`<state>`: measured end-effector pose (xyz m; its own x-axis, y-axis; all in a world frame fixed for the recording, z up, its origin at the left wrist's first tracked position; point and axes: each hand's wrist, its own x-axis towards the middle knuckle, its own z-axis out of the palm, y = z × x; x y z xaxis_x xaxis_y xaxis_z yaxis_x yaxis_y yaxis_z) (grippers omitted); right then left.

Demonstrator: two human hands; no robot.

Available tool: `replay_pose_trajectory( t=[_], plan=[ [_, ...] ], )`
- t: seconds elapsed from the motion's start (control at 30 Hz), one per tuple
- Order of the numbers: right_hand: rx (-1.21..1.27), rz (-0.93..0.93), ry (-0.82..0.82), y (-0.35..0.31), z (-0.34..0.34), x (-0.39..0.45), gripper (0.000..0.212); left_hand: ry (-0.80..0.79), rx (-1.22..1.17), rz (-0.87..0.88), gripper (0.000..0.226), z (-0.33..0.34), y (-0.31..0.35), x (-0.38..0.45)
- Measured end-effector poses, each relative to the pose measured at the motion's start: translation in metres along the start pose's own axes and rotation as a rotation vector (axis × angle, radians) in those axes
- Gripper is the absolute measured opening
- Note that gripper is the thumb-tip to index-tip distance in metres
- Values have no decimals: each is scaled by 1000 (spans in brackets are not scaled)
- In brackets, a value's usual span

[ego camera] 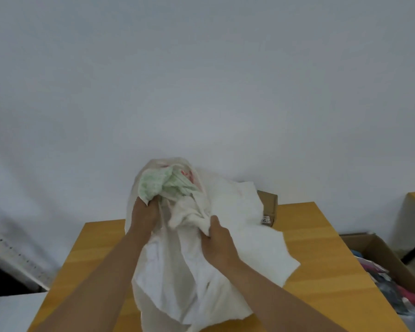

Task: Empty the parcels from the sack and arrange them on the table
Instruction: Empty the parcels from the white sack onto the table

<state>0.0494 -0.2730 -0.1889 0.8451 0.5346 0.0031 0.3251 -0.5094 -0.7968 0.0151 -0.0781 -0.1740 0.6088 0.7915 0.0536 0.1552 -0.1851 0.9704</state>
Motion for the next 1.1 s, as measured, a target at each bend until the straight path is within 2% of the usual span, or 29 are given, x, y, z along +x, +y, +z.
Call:
replay_pose_trajectory(
  t=[0.07, 0.13, 0.2, 0.27, 0.33, 0.4, 0.5, 0.63, 0.77, 0.83, 0.93, 1.0, 1.07, 1.1],
  plan=[
    [110, -104, -27, -15, 7, -5, 8, 37, -30, 21, 24, -7, 11, 5],
    [190, -80, -42, -17, 13, -1, 7, 19, -39, 7, 25, -12, 14, 15],
    [198, 10, -118, -8, 20, -2, 16, -15, -67, -26, 32, -17, 13, 18],
    [200, -2, -195, -9, 22, -6, 24, 0, -83, -20, 37, -21, 13, 18],
    [258, -41, -245, -12, 26, -8, 16, 45, -81, 7, 38, -24, 19, 17],
    [247, -42, -252, -9, 27, -4, 15, 44, -74, 29, 38, -23, 23, 19],
    [151, 78, -254, 16, 31, 1, 31, 9, -11, -13, 38, -20, 10, 14],
    [144, 82, -251, 26, 33, 5, 25, 21, 46, -57, 39, -22, -5, 10],
    [140, 97, -213, 35, 40, 12, 21, 91, 24, -244, 75, -23, -23, 10],
    [143, 97, -193, 38, 40, 14, 21, 88, 96, -305, 90, -24, -30, 8],
    [127, 100, -125, 44, 44, 18, 25, 46, 273, -430, 135, -24, -40, 6],
    [74, 104, -32, 51, 49, 24, 41, 48, 290, -511, 142, -22, -47, -2],
    [-72, 170, 6, 56, 52, 29, 76, -9, 229, -593, 131, -21, -60, -12],
    [-119, 250, -27, 56, 53, 29, 94, -48, 167, -655, 124, -21, -69, -16]
  ],
)
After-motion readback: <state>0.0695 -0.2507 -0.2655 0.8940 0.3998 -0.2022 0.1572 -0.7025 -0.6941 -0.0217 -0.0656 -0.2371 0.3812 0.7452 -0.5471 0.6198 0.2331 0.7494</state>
